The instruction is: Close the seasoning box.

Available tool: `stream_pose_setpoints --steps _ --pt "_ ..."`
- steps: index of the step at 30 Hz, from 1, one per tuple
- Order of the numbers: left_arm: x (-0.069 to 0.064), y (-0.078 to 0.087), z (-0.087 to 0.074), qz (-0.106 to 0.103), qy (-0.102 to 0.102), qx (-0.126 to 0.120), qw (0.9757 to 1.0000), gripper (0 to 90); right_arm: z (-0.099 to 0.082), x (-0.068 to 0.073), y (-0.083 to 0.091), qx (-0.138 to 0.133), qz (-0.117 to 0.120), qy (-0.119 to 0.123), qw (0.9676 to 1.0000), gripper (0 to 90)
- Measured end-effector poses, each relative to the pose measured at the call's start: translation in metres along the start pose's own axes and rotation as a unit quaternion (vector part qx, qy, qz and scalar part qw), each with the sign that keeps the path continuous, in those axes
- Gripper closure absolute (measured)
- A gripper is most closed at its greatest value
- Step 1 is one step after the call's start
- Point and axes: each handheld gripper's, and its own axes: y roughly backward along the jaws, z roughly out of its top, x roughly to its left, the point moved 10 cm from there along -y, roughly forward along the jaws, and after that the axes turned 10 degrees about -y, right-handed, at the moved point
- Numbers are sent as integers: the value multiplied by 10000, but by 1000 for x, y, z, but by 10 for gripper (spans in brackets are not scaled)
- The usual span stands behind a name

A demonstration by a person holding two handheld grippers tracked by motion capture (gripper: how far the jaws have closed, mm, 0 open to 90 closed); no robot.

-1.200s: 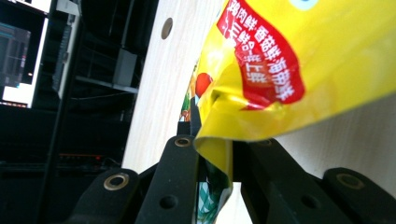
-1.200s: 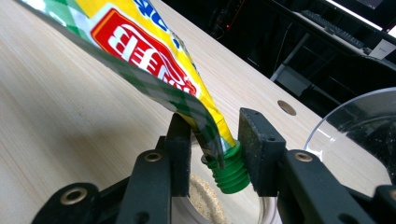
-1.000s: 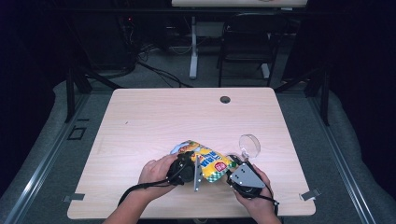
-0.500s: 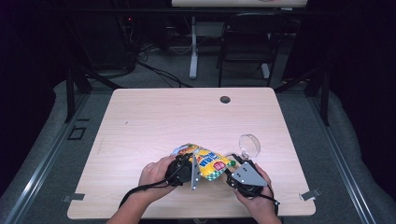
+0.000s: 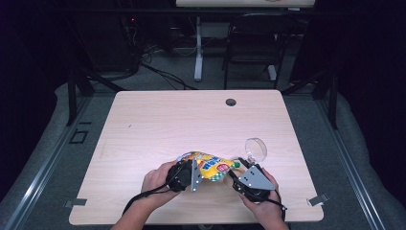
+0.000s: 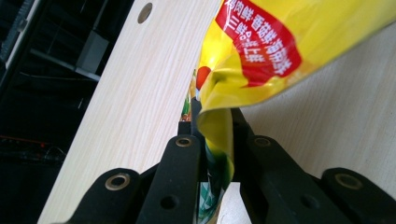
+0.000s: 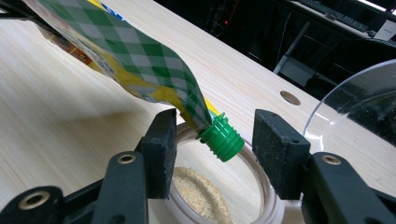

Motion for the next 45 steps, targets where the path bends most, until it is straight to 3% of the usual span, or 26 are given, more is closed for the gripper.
stream_pose_setpoints --steps 5,7,9,16,24,32,45 --pt "-2 -2 -3 -77 77 -5 9999 876 0 0 0 0 18 -48 10000 504" --pt "-5 -4 -5 -189 245 -48 9995 877 0 0 0 4 37 -69 10000 507" --pt "-5 -5 -5 -216 263 -80 9994 878 0 0 0 9 46 -65 10000 509" --pt "-10 -10 -9 -448 627 -247 9967 886 0 1 0 19 55 -93 9999 510" --pt "-11 -10 -11 -518 777 -326 9951 888 0 1 0 3 65 -106 9999 510" --pt "-10 -11 -15 -696 1174 -419 9898 889 1 2 0 -17 82 -127 9999 509" --pt "-6 -12 -17 -872 1606 -501 9819 890 1 2 0 -24 115 -165 9998 508"
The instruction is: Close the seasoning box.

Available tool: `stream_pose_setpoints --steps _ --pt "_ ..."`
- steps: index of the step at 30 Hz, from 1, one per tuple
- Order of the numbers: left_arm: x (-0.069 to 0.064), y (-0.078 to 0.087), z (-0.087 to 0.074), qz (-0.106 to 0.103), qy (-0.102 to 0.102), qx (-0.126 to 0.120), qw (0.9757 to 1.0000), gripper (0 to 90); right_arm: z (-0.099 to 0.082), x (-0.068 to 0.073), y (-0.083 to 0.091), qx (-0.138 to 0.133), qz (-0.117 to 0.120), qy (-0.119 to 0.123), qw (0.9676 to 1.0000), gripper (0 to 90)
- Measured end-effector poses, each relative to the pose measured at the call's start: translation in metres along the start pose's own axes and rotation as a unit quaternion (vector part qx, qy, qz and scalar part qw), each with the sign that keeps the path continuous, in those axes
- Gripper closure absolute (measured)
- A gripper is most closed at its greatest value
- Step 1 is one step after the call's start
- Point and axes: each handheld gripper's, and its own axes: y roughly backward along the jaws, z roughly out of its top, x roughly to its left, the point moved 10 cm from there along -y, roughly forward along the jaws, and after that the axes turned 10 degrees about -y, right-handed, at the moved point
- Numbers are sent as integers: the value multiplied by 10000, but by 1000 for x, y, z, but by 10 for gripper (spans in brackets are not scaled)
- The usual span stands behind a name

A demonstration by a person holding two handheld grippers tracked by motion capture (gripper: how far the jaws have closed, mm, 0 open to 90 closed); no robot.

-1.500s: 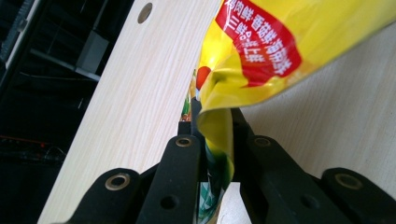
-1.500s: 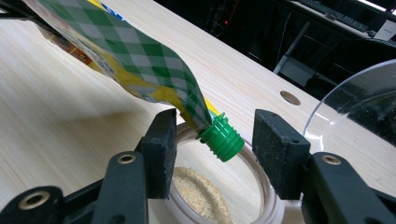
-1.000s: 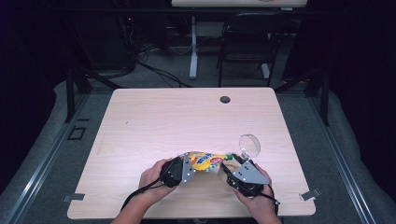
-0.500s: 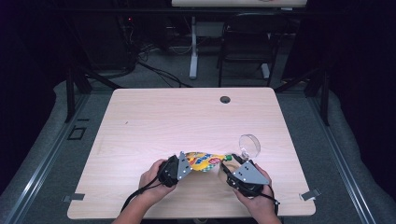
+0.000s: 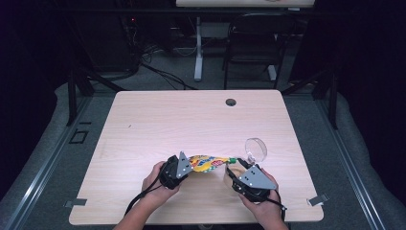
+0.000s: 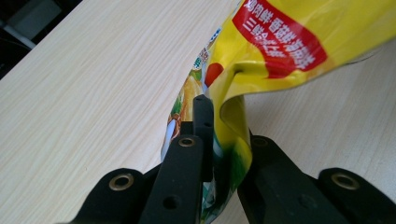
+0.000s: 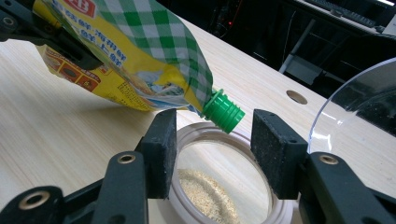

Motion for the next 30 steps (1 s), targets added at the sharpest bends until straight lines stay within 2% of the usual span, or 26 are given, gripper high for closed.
stream_pose_setpoints --steps 6,14,20,30 --pt "2 0 -1 -45 133 -43 9999 889 0 0 1 -4 18 -19 10000 506" --pt "4 2 -7 -132 488 -168 9986 890 0 0 0 -8 19 -30 10000 506" --pt "10 4 -12 -278 948 -335 9945 890 0 1 1 -15 20 -33 10000 505" --pt "18 5 -19 -330 1313 -403 9900 889 0 1 1 -25 31 -53 10000 505"
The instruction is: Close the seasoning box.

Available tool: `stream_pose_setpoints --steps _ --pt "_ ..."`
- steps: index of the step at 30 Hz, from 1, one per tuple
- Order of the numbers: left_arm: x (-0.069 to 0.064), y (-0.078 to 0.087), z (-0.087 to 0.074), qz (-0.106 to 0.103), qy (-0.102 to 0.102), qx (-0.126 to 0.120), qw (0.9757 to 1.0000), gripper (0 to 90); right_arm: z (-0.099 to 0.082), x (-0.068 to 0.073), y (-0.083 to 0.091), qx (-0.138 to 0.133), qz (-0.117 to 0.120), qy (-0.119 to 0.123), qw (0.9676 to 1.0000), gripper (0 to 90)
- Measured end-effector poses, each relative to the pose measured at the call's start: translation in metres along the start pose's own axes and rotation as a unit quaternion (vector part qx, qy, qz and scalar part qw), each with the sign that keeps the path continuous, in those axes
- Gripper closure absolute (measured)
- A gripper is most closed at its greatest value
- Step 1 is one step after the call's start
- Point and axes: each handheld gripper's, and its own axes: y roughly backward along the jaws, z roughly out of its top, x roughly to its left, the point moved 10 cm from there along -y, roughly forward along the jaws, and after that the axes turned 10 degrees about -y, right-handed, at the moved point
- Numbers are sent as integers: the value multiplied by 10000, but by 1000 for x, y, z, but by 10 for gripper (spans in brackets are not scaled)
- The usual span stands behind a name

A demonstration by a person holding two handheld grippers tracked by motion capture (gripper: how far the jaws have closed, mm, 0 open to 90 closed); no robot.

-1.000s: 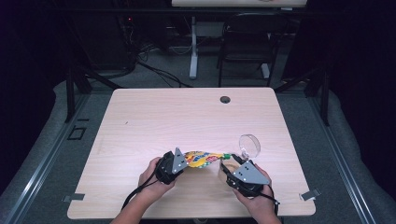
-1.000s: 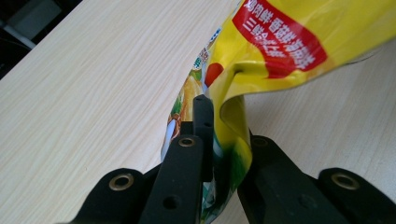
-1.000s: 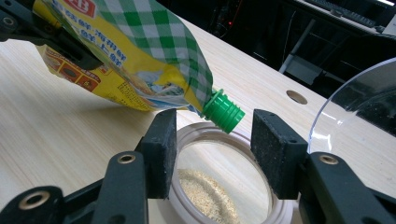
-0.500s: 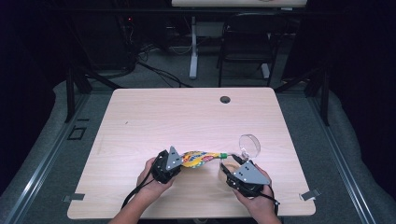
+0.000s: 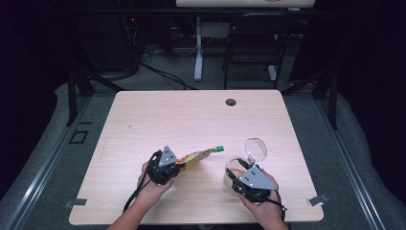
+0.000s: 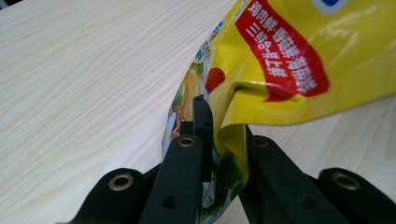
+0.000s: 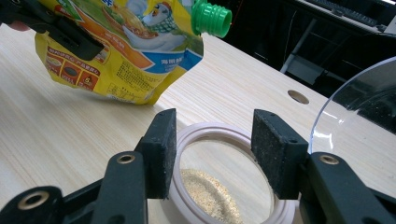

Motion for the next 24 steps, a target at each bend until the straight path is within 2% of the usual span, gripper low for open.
stream_pose_setpoints --steps 12,17,24 --pt "7 3 -7 -121 424 -107 9990 880 0 0 0 15 -5 0 10000 506" --pt "11 5 -15 -199 711 -146 9972 873 -1 1 0 40 -3 9 10000 505" --pt "17 8 -27 -285 1100 -203 9933 842 -2 1 -1 53 12 17 10000 505"
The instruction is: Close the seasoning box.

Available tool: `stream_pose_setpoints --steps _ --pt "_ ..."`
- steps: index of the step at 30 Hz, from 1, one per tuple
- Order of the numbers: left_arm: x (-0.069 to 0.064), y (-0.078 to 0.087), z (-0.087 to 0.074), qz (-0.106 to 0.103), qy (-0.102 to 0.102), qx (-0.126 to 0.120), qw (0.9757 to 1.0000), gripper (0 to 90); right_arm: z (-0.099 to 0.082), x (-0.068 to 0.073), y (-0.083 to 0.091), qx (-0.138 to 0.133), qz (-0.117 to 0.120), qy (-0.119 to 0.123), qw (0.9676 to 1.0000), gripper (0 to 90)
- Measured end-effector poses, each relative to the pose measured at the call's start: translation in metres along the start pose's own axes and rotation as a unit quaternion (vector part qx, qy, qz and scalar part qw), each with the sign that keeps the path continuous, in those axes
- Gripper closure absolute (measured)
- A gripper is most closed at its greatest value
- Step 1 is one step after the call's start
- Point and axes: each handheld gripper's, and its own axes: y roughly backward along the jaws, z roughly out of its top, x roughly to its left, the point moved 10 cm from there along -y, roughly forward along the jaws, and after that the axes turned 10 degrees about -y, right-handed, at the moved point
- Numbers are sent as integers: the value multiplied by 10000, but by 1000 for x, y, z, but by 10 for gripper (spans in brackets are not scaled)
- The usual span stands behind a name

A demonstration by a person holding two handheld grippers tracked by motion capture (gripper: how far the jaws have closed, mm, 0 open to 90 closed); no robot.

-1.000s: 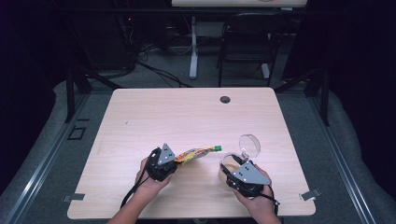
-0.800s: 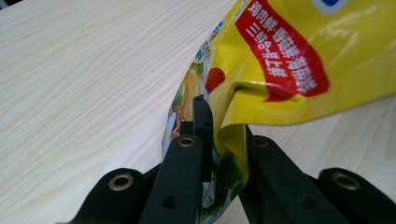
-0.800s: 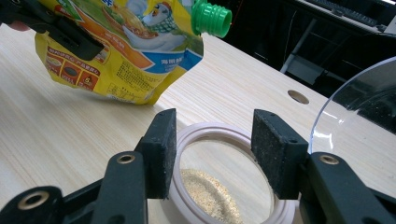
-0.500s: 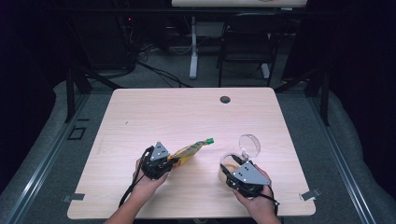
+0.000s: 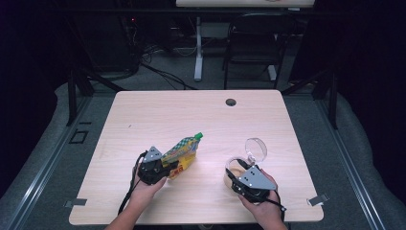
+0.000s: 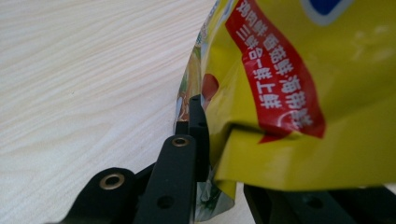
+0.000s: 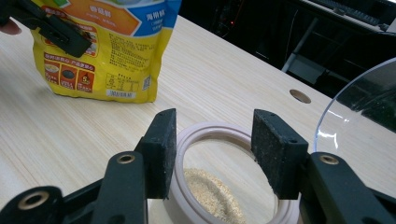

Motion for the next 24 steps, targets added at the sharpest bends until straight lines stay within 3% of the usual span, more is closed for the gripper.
stream_pose_setpoints --steps 4,10,24 --pt "2 2 -3 8 12 13 10000 813 0 1 -1 -5 0 -4 10000 506" --pt "6 8 -4 -36 221 -140 9997 780 0 2 -1 5 11 -3 10000 505" --pt "4 14 -7 -104 226 -242 9994 635 -1 2 -2 20 28 -9 10000 503"
